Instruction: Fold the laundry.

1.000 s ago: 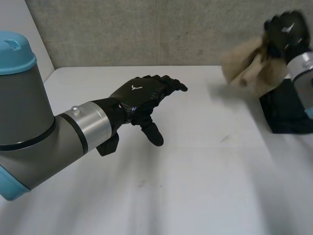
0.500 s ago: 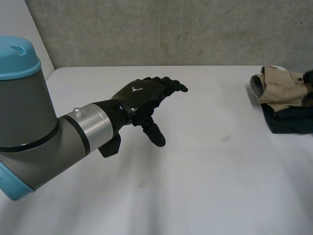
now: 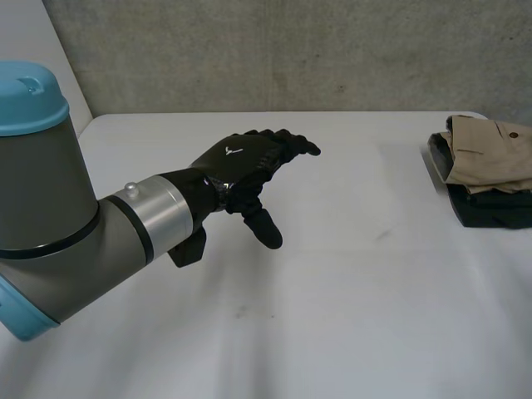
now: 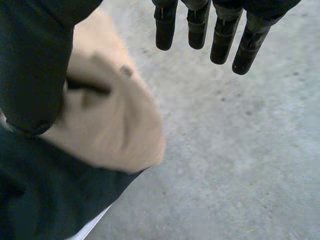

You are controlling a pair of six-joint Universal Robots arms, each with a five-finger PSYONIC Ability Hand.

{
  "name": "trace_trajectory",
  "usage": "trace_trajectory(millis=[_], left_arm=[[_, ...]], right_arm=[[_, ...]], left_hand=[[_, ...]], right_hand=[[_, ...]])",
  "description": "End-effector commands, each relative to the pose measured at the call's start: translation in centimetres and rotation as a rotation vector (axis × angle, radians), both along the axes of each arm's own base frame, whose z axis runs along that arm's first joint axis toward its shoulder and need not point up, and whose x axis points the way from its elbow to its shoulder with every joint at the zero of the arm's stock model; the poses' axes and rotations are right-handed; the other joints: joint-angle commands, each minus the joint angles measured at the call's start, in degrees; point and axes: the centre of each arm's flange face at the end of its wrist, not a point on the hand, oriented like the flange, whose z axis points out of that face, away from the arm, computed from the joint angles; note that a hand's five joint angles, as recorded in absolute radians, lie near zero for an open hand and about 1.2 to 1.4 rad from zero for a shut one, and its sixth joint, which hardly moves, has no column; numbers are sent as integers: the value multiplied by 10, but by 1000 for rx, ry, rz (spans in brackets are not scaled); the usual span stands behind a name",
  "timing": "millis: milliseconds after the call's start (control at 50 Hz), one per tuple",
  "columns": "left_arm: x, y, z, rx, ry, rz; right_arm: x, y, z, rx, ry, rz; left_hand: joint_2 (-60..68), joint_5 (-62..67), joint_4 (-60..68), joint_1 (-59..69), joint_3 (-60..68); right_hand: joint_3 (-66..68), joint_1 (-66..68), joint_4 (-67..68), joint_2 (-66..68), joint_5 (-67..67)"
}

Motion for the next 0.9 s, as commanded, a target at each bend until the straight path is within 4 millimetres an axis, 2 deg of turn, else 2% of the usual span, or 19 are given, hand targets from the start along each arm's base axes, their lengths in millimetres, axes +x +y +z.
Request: trace_trajectory(millis=[20,40,100,120,180,220,260,280,300,340,360,460,540,740,800,860,880,900], left_arm=[[0,1,3,-8,6,1],[0,1,4,-8,8,1],[2,2,11,-20,22,16],[4,1,13,-26,26,23],[10,-2,25,-56,55,73],[13,-5,31,-75,72,117],[24,-16,41,-122,91,221],[27,-20,43,-134,94,253],[32,-24,46,-150,100,291],[44,-35,53,-185,108,396],[47,-38,54,-193,112,419],[59,-51,56,-220,99,484],[64,-58,52,-226,68,495],[63,-62,38,-201,55,491],[60,-66,30,-212,68,487],[55,-69,21,-227,80,479],[53,-74,11,-233,85,479],[52,-77,6,-238,89,481]], right_arm=[[42,18,68,-73,-140,-65],[57,25,82,-96,-156,-79],[83,37,100,-123,-188,-93],[101,46,110,-135,-220,-96],[131,63,121,-135,-282,-86],[156,84,134,-135,-359,-66],[172,100,140,-123,-412,-45],[188,118,144,-98,-457,-16],[196,127,143,-79,-477,0],[212,143,138,-34,-507,36],[225,156,132,-3,-515,67],[258,188,112,84,-513,137],[265,198,107,87,-509,110],[262,200,96,91,-482,48],[268,207,82,108,-486,75],[287,219,59,119,-484,144],[293,221,49,125,-482,162],[303,224,29,131,-480,195]], left_hand=[[-12,-9,-10,-8,-13],[-11,-7,-8,-7,-11],[-11,-7,-8,-7,-11],[-11,-7,-8,-7,-11],[-9,-6,-7,-5,-9],[-9,-6,-7,-5,-9],[-9,-6,-7,-5,-9],[-11,-7,-8,-7,-11],[-12,-9,-10,-8,-13],[-14,-11,-12,-10,-14],[-14,-11,-12,-10,-14],[-14,-11,-12,-10,-14],[-14,-11,-12,-10,-14],[-21,-17,-18,-17,-21],[-24,-21,-22,-20,-25],[-24,-21,-22,-20,-25],[-24,-21,-22,-20,-25],[-24,-21,-22,-20,-25]], right_hand=[[-24,-19,-37,-28,-36],[-24,-19,-37,-28,-36],[-24,-19,-37,-28,-36],[-24,-19,-37,-28,-36],[-24,-19,-37,-28,-36],[-24,-19,-37,-28,-36],[-24,-19,-37,-28,-36],[-24,-19,-37,-28,-36],[-24,-19,-37,-28,-36],[-24,-19,-37,-28,-36],[-24,-19,-37,-28,-36],[-24,-19,-37,-28,-36],[-24,-19,-37,-28,-36],[-24,-19,-37,-28,-36],[-24,-19,-37,-28,-36],[-24,-19,-37,-28,-36],[-24,-19,-37,-28,-36],[-24,-19,-37,-28,-36]])
